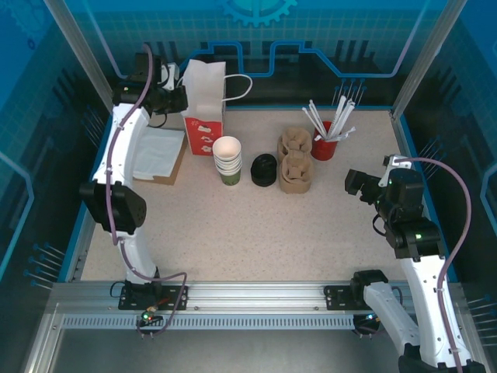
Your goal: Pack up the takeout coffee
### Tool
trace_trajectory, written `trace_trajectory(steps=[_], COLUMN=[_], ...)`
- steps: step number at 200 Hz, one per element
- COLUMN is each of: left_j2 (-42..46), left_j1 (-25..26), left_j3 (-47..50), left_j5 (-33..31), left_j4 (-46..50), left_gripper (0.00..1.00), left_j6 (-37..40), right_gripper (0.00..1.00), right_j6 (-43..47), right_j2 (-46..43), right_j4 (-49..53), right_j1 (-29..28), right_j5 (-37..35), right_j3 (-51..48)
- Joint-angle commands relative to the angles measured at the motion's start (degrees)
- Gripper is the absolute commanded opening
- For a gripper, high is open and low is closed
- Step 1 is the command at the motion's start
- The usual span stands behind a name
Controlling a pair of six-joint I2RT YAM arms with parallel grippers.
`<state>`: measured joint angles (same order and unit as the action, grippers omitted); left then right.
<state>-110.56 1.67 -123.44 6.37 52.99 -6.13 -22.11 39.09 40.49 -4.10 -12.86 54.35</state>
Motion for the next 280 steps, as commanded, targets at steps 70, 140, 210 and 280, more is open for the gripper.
trace_trajectory(steps=[70,140,210,280], left_j2=[-8.0,-6.5,6.1,32.2], left_j1=[-2.8,-3.2,-3.2,-3.1], left_j3=[-7.0,-11.5,-5.3,27.0], left_j5=[2.5,3.2,2.2,6.9], left_j4=[5.9,8.3,6.4,-8.4], left_gripper=[0.04,0.54,0.77,0.78], left_j6=[-0.9,-0.7,-1.7,-12.6], right_gripper=[1.00,1.00,1.00,1.00], right_j6=[0.3,1.6,1.9,1.0], right_j2=[1.5,3.5,7.9,11.5], right_j4=[1.6,3.6,5.8,5.8], right_j1=[0.0,0.0,-0.1,-3.2], right_j5=[2.8,4.5,9.9,12.6], right_j3=[1.2,2.6,4.8,5.8])
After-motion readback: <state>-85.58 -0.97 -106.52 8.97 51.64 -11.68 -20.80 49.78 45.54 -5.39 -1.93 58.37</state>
